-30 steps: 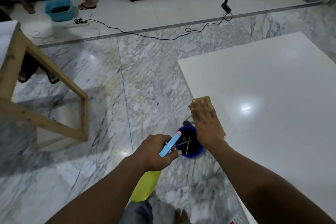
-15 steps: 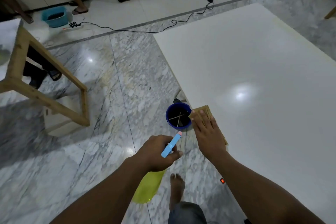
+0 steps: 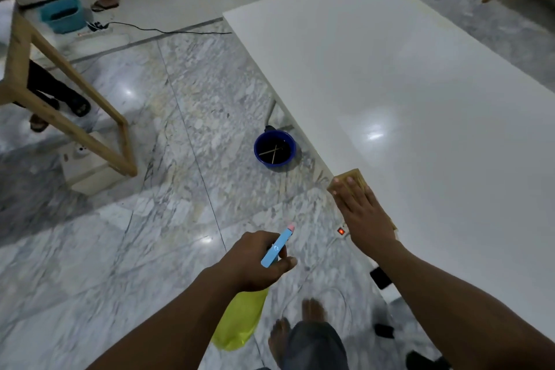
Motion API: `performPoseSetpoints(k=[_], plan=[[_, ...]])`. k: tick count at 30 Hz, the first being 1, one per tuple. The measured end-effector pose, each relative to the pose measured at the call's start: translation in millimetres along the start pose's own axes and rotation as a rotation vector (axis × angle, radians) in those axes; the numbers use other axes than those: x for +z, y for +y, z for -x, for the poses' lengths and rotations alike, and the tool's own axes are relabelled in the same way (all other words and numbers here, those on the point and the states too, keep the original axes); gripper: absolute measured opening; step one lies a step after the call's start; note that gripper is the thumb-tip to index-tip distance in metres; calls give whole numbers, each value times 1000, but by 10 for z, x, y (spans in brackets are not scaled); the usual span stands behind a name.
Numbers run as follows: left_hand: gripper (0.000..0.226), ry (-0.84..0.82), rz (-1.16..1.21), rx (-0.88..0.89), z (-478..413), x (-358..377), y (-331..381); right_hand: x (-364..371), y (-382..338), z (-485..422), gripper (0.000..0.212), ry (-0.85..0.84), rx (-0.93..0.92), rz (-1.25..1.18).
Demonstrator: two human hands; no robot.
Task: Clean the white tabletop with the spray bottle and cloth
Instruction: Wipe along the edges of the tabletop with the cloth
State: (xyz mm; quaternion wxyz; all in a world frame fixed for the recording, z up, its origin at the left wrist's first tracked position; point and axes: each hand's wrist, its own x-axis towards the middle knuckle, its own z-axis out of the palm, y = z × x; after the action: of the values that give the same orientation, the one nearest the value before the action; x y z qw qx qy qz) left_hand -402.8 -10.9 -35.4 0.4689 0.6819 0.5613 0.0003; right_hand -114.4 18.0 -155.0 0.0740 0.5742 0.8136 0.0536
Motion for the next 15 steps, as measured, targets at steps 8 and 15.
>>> performPoseSetpoints(k=[8,15], plan=[[29,7,-34,57,468,675,296,82,4,1193,73,-10,38,-11],[30,0,-84,93,900,1545,652,199,56,2528,68,1,46,5]])
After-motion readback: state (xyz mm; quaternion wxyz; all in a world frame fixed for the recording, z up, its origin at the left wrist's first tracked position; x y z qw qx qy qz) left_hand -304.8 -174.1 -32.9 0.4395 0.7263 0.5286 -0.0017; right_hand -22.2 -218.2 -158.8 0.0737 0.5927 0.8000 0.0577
